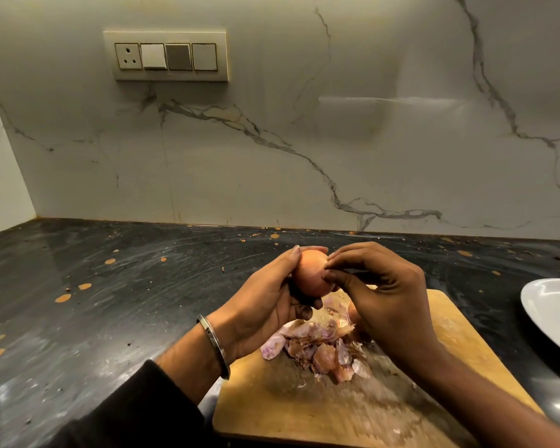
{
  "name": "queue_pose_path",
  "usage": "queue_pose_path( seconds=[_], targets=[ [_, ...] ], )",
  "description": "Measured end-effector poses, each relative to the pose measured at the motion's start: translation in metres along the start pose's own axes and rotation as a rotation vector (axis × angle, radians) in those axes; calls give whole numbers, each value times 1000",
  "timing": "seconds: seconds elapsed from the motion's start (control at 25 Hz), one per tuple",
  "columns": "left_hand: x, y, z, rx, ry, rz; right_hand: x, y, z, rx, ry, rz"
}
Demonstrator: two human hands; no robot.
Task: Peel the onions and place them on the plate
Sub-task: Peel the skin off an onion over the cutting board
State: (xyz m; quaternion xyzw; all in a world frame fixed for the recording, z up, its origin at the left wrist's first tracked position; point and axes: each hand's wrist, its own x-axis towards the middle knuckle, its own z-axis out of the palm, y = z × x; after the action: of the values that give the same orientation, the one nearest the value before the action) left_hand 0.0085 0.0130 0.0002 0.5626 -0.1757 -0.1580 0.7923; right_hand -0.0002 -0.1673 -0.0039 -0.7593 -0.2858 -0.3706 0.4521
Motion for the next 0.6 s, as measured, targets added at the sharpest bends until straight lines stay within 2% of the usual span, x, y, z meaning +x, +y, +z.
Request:
queue_pose_path(
  seconds=[0.2, 0.6],
  targets=[
    [0, -2, 0, 61, 24, 58, 1, -1, -1, -20, -7, 18],
    [-1, -10, 5, 48, -31, -2, 2, 5, 4, -99, -68, 88]
  ],
)
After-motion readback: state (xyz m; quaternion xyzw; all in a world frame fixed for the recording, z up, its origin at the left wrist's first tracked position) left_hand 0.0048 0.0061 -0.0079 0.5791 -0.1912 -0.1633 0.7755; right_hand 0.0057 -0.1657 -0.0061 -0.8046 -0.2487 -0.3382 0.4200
